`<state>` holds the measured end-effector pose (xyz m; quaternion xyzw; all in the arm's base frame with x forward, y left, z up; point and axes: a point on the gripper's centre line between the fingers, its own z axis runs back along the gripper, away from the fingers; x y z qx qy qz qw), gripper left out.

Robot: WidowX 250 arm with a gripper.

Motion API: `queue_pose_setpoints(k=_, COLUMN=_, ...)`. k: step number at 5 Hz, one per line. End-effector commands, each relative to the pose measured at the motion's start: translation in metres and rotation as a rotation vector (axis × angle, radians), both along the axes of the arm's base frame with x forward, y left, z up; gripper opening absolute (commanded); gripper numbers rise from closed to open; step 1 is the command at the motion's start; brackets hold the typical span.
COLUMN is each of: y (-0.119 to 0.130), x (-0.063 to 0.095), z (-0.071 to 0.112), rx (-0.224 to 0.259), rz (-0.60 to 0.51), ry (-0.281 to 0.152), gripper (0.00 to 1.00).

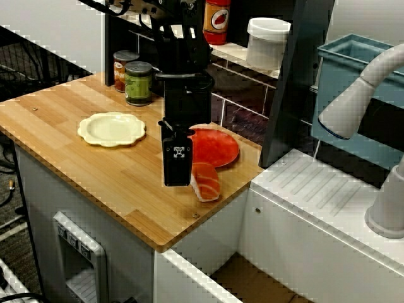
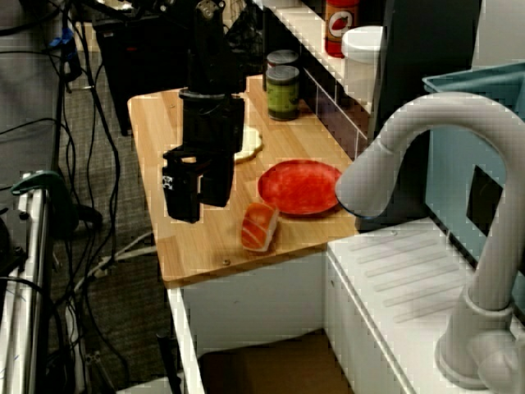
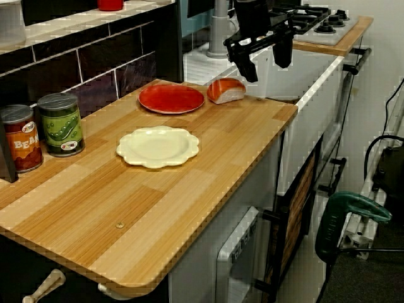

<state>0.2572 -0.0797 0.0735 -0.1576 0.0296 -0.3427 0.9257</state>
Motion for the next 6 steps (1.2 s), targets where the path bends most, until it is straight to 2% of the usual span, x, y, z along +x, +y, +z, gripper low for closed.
queue_pose_setpoints(k=1, y=-0.0034, x=0.0020, z=0.0153, rx=0.027, rz=0.096, ry=0.005, gripper=1.00)
queue_pose_setpoints(k=2, y=-0.0042, x=0.0013, z=0.0177, rx=0.016, rz=0.129, ry=0.044, gripper=1.00)
queue_pose_setpoints(k=5, y=-0.0042, x=0.0013, z=0.0177, rx=0.016, rz=0.129, ry=0.044, gripper=1.00)
queue_pose_setpoints(k=6, y=-0.0050, x=0.0064, z=0.0174, rx=0.221, rz=0.318, ry=-0.039, gripper=1.00)
